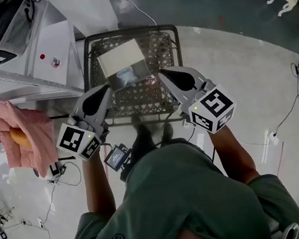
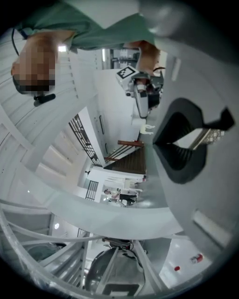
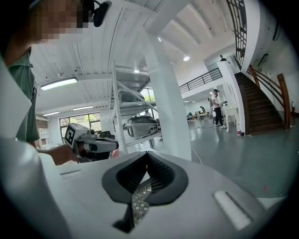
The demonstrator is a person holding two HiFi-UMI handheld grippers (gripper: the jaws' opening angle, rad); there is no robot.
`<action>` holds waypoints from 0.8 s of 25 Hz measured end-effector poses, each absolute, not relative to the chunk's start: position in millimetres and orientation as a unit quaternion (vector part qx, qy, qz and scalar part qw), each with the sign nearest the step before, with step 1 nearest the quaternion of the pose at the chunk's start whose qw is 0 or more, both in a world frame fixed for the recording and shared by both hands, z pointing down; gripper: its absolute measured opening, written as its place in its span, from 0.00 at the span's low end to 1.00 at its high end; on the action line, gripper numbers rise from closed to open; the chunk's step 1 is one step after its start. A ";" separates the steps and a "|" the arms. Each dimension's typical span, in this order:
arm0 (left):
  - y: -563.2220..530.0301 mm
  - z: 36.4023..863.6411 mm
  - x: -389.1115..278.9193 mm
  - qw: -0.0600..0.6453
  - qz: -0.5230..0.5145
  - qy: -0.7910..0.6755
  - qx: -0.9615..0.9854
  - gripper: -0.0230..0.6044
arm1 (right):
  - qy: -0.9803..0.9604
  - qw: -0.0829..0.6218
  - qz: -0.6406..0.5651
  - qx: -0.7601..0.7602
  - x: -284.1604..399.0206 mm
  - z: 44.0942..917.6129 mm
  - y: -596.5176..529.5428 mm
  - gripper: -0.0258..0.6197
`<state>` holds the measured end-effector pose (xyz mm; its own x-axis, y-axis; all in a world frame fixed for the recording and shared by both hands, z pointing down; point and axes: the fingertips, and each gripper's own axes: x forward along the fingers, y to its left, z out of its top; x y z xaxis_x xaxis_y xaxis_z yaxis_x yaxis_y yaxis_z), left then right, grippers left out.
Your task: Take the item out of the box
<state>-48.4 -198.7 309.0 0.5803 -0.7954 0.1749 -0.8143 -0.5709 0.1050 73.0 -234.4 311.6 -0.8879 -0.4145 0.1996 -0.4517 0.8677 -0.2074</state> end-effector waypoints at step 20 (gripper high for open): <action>-314.3 338.3 -122.6 0.111 0.033 -0.350 0.930 0.05 | -0.931 0.110 0.135 0.321 -11.8 331.8 -318.4 0.05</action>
